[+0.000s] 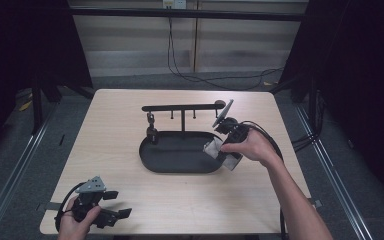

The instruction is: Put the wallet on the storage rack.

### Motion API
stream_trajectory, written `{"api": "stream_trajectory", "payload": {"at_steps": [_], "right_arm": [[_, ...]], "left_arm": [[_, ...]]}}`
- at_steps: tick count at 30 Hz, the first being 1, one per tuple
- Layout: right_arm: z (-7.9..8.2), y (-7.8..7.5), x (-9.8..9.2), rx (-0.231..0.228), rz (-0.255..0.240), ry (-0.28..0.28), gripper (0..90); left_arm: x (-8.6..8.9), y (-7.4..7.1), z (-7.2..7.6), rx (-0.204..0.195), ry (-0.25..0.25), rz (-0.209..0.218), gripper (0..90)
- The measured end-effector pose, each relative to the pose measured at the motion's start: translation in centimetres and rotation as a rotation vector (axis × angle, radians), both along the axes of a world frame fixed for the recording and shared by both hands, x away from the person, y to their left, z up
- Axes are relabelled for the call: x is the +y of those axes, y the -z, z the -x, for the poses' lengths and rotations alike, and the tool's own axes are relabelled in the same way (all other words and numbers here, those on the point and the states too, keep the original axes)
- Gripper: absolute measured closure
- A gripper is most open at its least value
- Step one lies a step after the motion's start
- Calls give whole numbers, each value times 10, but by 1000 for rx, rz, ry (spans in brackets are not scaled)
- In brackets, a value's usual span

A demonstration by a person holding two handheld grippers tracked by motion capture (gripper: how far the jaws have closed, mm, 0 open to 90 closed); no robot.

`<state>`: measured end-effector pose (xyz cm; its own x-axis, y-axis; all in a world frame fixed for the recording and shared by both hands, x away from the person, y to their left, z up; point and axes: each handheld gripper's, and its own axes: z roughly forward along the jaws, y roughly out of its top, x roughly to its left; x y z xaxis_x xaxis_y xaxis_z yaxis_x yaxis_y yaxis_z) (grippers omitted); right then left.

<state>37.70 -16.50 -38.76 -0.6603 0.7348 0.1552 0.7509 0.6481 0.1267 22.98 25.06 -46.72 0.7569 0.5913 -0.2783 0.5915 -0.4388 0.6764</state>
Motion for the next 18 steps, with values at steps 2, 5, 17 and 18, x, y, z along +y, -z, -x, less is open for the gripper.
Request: {"api": "stream_trajectory", "payload": {"at_steps": [2, 5, 17, 18], "right_arm": [[-2, 0, -1, -9, -9, 25, 330], [-4, 0, -1, -8, -17, 46, 330], [-13, 7, -6, -14, -62, 152, 330], [-13, 8, -7, -13, -67, 165, 329]], "left_arm": [[0, 0, 0, 0, 1, -1, 162], [0, 0, 0, -1, -2, -1, 162], [0, 0, 0, 0, -2, 0, 162], [0, 0, 0, 2, -2, 0, 162]]}}
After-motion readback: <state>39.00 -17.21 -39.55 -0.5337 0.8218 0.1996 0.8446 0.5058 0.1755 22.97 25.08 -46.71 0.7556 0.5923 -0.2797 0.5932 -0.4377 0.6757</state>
